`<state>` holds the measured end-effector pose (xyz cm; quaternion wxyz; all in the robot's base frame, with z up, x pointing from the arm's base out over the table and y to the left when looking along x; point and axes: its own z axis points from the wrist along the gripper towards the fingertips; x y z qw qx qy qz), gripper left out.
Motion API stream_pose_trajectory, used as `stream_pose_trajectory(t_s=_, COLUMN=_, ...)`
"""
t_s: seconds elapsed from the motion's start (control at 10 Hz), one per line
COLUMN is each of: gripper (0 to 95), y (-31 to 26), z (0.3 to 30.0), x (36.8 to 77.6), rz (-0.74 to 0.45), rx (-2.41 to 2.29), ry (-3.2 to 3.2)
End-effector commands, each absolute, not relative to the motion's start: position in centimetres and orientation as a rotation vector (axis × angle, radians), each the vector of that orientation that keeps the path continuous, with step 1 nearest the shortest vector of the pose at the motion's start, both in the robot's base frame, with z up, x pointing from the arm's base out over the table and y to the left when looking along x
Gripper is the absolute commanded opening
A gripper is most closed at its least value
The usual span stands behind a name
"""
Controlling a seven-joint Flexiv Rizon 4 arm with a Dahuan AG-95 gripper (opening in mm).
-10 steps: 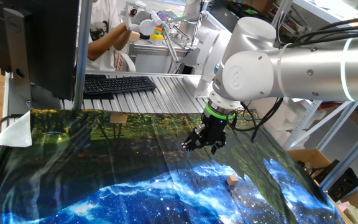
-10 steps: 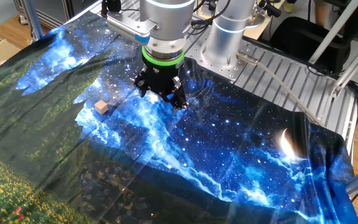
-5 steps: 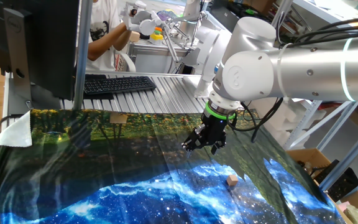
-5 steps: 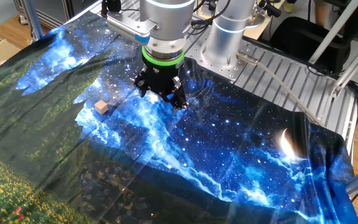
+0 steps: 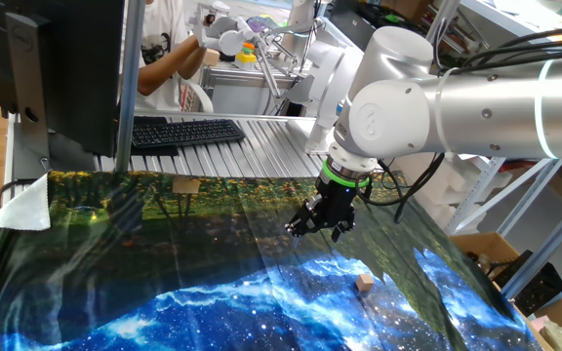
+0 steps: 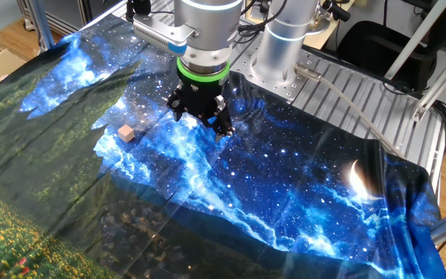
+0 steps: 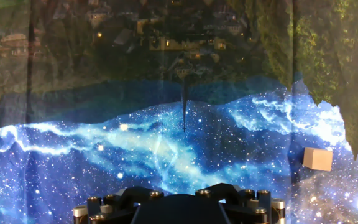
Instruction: Pick up the small block on the left and move it to the right
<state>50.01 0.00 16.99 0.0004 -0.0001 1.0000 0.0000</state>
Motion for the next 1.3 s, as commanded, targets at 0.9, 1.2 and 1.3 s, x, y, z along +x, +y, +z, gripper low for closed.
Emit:
stream_pose_trajectory(t_s=0.9, gripper=0.0, y=-0.04, z=17.05, x=49.94, rz=0.149, rx=0.14, ry=3.202)
stream_pose_trajectory(t_s=1.2, gripper=0.0, y=-0.09, z=17.1, x=49.89, rz=0.092, rx=0.127, ry=3.203)
stream_pose_trajectory(t_s=1.3, gripper=0.0, y=-0.09, z=17.11, x=49.88, rz=0.083, rx=0.125, ry=3.202)
